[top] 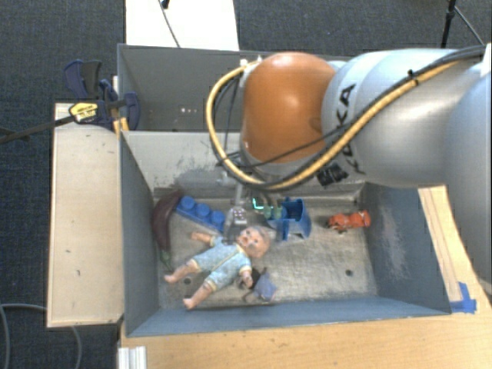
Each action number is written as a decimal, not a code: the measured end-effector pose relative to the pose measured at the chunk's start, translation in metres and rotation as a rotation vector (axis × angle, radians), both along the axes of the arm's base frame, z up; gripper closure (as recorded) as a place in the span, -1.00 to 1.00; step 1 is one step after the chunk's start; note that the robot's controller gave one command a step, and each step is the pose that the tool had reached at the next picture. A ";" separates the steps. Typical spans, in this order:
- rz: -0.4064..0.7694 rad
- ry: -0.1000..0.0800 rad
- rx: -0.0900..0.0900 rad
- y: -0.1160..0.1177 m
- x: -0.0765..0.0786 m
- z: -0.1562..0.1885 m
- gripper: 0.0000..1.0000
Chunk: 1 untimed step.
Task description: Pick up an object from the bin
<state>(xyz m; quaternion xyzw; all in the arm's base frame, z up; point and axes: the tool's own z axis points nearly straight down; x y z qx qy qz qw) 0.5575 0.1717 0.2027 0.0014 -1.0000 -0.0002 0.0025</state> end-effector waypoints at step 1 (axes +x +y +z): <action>-0.005 -0.008 0.001 -0.001 0.002 0.004 -1.00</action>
Offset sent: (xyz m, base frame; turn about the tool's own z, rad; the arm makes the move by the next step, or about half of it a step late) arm 0.0279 0.0015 -0.1327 0.2461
